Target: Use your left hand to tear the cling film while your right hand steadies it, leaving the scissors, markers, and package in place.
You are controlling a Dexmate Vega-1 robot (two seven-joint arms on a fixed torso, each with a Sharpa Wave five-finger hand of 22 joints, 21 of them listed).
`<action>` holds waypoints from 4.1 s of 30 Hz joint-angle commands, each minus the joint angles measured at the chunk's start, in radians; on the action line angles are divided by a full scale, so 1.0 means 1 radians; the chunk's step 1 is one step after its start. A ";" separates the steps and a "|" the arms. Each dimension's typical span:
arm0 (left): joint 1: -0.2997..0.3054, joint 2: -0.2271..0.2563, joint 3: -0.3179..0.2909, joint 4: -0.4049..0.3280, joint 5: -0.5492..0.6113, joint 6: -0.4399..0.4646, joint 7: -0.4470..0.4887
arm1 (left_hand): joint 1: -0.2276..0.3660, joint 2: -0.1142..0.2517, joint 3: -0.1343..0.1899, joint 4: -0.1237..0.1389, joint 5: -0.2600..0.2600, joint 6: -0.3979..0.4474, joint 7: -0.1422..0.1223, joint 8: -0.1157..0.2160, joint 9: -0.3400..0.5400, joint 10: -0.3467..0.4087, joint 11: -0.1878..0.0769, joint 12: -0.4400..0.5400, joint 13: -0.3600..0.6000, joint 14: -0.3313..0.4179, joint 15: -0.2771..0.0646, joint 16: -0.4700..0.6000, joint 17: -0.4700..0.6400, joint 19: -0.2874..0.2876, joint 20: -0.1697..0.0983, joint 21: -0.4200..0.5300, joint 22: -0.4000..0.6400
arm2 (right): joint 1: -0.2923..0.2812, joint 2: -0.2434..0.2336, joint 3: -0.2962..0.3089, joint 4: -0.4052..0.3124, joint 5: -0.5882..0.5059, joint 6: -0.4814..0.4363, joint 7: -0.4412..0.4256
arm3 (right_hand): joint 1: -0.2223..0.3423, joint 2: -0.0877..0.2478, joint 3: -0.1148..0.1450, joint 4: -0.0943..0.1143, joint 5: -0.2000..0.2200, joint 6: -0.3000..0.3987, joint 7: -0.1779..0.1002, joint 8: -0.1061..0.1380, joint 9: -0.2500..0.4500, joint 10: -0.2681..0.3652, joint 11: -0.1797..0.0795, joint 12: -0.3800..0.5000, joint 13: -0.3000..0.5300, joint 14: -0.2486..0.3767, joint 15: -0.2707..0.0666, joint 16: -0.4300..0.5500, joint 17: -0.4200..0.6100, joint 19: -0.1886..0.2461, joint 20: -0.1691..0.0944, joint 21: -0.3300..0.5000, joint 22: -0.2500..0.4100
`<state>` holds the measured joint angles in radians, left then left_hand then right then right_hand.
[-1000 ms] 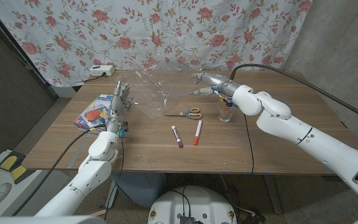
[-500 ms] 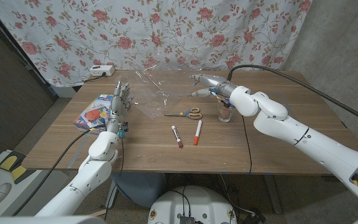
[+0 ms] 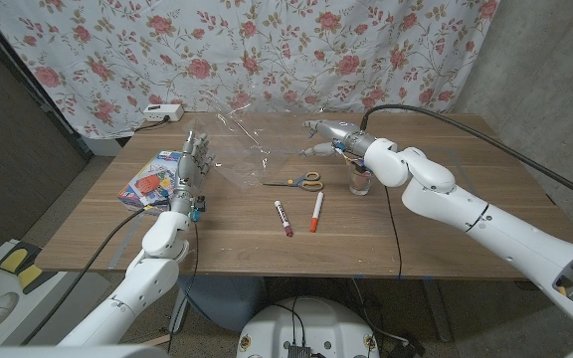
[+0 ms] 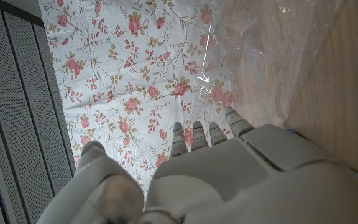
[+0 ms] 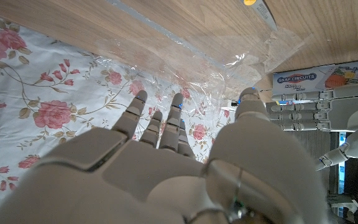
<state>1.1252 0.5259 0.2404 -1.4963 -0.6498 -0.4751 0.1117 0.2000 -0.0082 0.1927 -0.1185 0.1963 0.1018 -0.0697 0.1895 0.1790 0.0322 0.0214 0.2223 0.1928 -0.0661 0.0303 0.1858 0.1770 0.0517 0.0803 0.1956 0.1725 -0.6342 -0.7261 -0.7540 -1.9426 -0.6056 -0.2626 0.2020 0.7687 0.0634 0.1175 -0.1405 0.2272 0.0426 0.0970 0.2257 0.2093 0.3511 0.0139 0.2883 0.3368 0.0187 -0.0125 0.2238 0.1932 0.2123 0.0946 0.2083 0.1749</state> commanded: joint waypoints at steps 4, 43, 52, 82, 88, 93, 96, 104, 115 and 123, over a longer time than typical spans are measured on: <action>-0.007 -0.008 0.007 0.011 0.000 -0.002 -0.003 | 0.001 -0.006 -0.002 0.000 0.006 0.014 0.000 0.004 0.005 0.006 0.001 -0.001 0.003 0.001 0.002 0.000 0.002 -0.007 0.003 -0.003 0.003 | 0.007 0.019 -0.023 0.010 -0.026 -0.002 0.006 | 0.001 0.002 0.007 0.000 0.001 -0.005 0.005 -0.004 0.000 0.005 0.007 -0.002 0.007 0.008 0.002 0.007 0.006 -0.007 0.020 -0.003 0.002; 0.001 -0.006 0.011 0.008 0.014 -0.012 0.003 | 0.000 -0.004 -0.005 0.000 0.007 0.017 -0.003 0.003 0.004 0.009 0.001 -0.001 0.003 0.001 0.000 0.000 0.002 -0.011 0.005 -0.004 0.003 | 0.054 0.086 -0.108 0.048 -0.132 -0.044 0.054 | -0.029 0.006 0.008 0.008 -0.003 -0.016 0.007 -0.008 -0.001 -0.004 0.013 -0.019 0.035 0.011 0.017 0.018 0.025 -0.006 0.054 -0.008 0.003; 0.005 -0.005 0.010 0.002 0.016 -0.010 0.008 | 0.000 -0.004 -0.006 0.000 0.007 0.017 -0.003 0.003 0.004 0.009 0.001 -0.002 0.003 0.001 0.001 -0.001 0.002 -0.011 0.005 -0.004 0.003 | 0.072 0.097 -0.131 0.066 -0.159 -0.035 0.087 | -0.006 0.012 0.023 -0.005 0.002 -0.018 -0.008 -0.008 -0.001 -0.004 0.006 -0.023 0.044 0.008 0.011 0.019 0.025 -0.010 0.049 -0.010 0.002; 0.001 -0.009 0.019 0.004 0.012 -0.002 0.004 | 0.000 -0.002 -0.008 0.000 0.008 0.014 -0.005 0.001 0.004 0.012 0.003 -0.002 0.003 0.003 0.000 0.000 0.002 -0.009 0.005 -0.003 0.003 | 0.125 0.132 -0.185 0.115 -0.246 0.004 0.162 | 0.056 0.015 0.053 -0.026 0.021 -0.037 0.007 -0.012 -0.002 0.023 0.006 -0.019 0.058 0.025 0.014 0.025 0.022 0.009 0.071 -0.008 0.000; 0.001 -0.008 0.020 0.003 0.012 0.001 0.002 | 0.000 -0.002 -0.008 0.000 0.008 0.014 -0.004 0.001 0.004 0.015 0.002 -0.001 0.003 0.003 0.000 0.000 0.002 -0.009 0.004 -0.003 0.003 | 0.131 0.143 -0.188 0.129 -0.245 0.011 0.176 | 0.073 0.018 0.062 -0.027 0.027 -0.046 0.009 -0.014 -0.002 0.026 0.011 -0.021 0.063 0.032 0.016 0.027 0.021 0.041 0.081 0.001 -0.002; 0.003 -0.007 0.020 0.002 0.010 0.003 0.001 | -0.001 -0.002 -0.008 0.000 0.008 0.015 -0.003 0.002 0.004 0.016 0.002 -0.001 0.003 0.004 0.000 0.000 0.002 -0.009 0.003 -0.003 0.003 | 0.137 0.149 -0.193 0.139 -0.252 0.016 0.181 | 0.092 0.017 0.071 -0.029 0.033 -0.051 0.006 -0.015 -0.002 0.028 0.002 -0.022 0.067 0.031 -0.004 0.026 0.019 0.044 0.077 -0.004 -0.003; 0.002 -0.008 0.021 0.003 0.011 0.003 0.002 | -0.001 -0.002 -0.009 0.000 0.008 0.016 -0.003 0.002 0.004 0.018 0.003 0.000 0.003 0.004 0.001 0.000 0.002 -0.009 0.003 -0.003 0.003 | 0.139 0.152 -0.197 0.146 -0.257 0.018 0.185 | 0.099 0.013 0.073 -0.030 0.036 -0.056 0.010 -0.016 -0.002 0.030 0.000 -0.022 0.069 0.027 -0.009 0.023 0.018 0.044 0.081 -0.005 -0.003; 0.003 -0.009 0.023 0.003 0.009 0.007 0.004 | -0.001 -0.002 -0.010 0.000 0.008 0.015 -0.004 0.001 0.004 0.024 0.009 0.002 0.003 0.004 0.002 0.000 0.002 -0.009 0.001 -0.003 0.003 | 0.146 0.155 -0.205 0.164 -0.266 0.026 0.192 | 0.103 0.006 0.073 -0.028 0.039 -0.065 0.012 -0.018 -0.002 0.031 0.000 -0.024 0.072 0.027 -0.010 0.021 0.015 0.036 0.075 -0.011 -0.003; -0.003 -0.012 0.030 0.004 0.014 0.008 0.001 | 0.000 -0.001 -0.011 -0.001 0.008 -0.019 -0.012 -0.010 0.004 0.030 0.009 0.003 0.003 0.009 0.001 0.001 0.002 -0.009 0.001 -0.003 0.003 | 0.154 0.163 -0.212 0.185 -0.276 0.030 0.193 | 0.104 0.002 0.074 -0.023 0.040 -0.061 0.016 -0.015 -0.003 0.041 0.001 -0.022 0.075 0.030 -0.008 0.021 0.014 0.033 0.067 -0.014 -0.003; -0.005 -0.014 0.038 0.005 0.010 0.011 -0.009 | 0.000 -0.001 -0.011 -0.001 0.008 -0.018 -0.010 -0.007 0.004 0.032 0.006 0.003 0.004 0.011 0.001 0.002 0.002 -0.008 0.001 -0.003 0.003 | 0.154 0.167 -0.217 0.196 -0.283 0.026 0.187 | 0.103 0.001 0.074 -0.019 0.042 -0.055 0.016 -0.012 -0.003 0.056 -0.002 -0.019 0.077 0.038 -0.016 0.024 0.013 0.033 0.064 -0.015 -0.003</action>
<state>1.1233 0.5141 0.2697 -1.4925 -0.6378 -0.4680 0.1124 0.2000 -0.0082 0.1846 -0.1184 0.2002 0.0870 -0.0769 0.1809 0.1790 0.0557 0.0230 0.2223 0.1927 -0.0551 0.0304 0.1858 0.1770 0.0481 0.0840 0.1926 0.1724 -0.4831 -0.5650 -0.9634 -1.7641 -0.8778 -0.2351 0.3934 0.8675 0.0675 0.1893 -0.1654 0.2630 -0.0178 0.1111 0.2102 0.2047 0.3960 0.0155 0.2694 0.4117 0.0478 -0.0237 0.2440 0.2045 0.2402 0.1623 0.1955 0.1722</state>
